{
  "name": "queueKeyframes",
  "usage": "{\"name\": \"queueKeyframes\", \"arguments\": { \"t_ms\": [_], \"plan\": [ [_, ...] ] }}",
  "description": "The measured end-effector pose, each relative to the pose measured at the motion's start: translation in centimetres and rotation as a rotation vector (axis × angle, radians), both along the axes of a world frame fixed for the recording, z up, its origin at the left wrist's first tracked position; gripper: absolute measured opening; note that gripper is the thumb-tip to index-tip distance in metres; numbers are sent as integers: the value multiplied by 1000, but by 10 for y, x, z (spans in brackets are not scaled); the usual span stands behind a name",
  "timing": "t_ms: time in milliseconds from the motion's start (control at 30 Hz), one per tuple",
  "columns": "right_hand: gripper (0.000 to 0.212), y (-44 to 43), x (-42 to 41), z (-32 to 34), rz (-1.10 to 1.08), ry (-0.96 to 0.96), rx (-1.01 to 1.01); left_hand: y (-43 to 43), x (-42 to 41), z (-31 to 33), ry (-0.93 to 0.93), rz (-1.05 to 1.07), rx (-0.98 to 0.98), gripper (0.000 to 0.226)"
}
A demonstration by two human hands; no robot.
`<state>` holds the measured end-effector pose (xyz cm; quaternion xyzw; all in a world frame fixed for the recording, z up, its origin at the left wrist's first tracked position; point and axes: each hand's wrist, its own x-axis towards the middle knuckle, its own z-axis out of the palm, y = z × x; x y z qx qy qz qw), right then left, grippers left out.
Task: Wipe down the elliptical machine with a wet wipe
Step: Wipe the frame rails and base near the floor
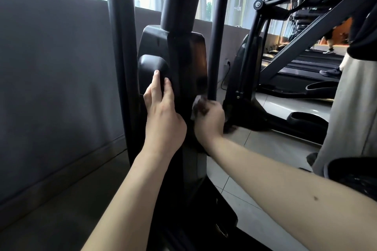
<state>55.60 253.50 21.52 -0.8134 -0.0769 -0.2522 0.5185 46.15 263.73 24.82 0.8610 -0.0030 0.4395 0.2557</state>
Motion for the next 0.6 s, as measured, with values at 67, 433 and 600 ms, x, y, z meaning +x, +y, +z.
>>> {"name": "queueKeyframes", "arguments": {
  "t_ms": [67, 433, 600],
  "plan": [
    [18, -3, -11, -19, 36, 19, -71, 1, -1, 0, -9, -30, -26, 80],
    [8, 17, -34, 30, 138, -107, 403, 4, -13, -13, 61, -32, 7, 75],
    [9, 21, -55, -44, 188, -37, 484, 4, -17, -22, 119, 5, 52, 72]
  ]
}}
